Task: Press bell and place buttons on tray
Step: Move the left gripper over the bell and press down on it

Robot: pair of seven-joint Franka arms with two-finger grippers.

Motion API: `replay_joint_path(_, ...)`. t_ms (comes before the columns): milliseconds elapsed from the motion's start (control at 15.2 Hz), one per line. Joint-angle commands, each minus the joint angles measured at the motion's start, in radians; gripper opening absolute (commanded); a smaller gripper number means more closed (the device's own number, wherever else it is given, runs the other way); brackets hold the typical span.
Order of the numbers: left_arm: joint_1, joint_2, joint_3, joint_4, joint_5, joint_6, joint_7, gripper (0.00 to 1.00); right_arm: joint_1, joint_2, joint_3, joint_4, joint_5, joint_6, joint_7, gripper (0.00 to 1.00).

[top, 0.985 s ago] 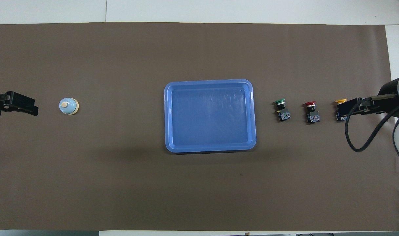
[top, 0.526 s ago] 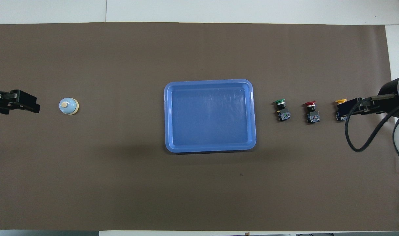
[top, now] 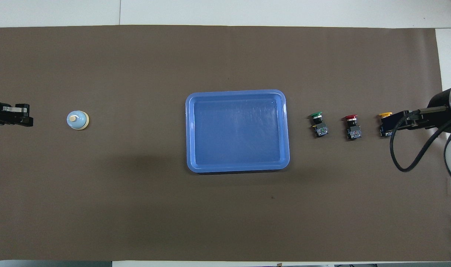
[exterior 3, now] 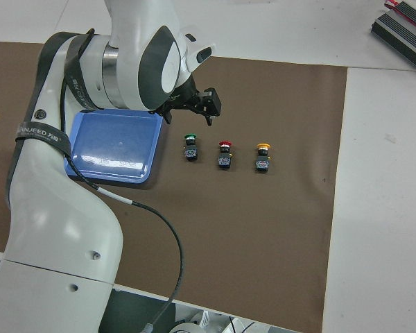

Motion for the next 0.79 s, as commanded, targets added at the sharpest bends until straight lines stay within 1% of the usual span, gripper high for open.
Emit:
replay_joint_path(0, 0.020, 0.032, -0.002, -0.024, 0.014, 0.053, 0.112, 0.00, -0.015, -0.009, 0.009, 0.001, -0.008, -0.021, -0.017, 1.00)
replay_joint_path(66, 0.042, 0.064, -0.002, -0.021, 0.014, 0.082, 0.112, 0.00, -0.015, -0.009, 0.009, 0.001, -0.008, -0.021, -0.017, 1.00)
replay_joint_path(328, 0.059, 0.150, -0.002, -0.044, 0.014, 0.188, 0.109, 0.00, -0.015, -0.009, 0.009, 0.003, -0.008, -0.021, -0.017, 1.00)
replay_joint_path(394, 0.060, 0.157, -0.002, -0.070, 0.014, 0.234, 0.109, 0.00, -0.015, -0.009, 0.009, 0.003, -0.008, -0.021, -0.017, 1.00)
replay_joint_path(526, 0.060, 0.168, -0.002, -0.167, 0.014, 0.390, 0.109, 0.00, -0.015, -0.009, 0.009, 0.001, -0.008, -0.021, -0.017, 1.00)
replay_joint_path(591, 0.060, 0.183, -0.002, -0.191, 0.014, 0.433, 0.109, 0.00, -0.015, -0.009, 0.009, 0.001, -0.008, -0.021, -0.017, 1.00)
replay_joint_path(723, 0.060, 0.196, -0.002, -0.214, 0.014, 0.464, 0.111, 0.00, -0.015, -0.009, 0.009, 0.001, -0.008, -0.021, -0.017, 1.00)
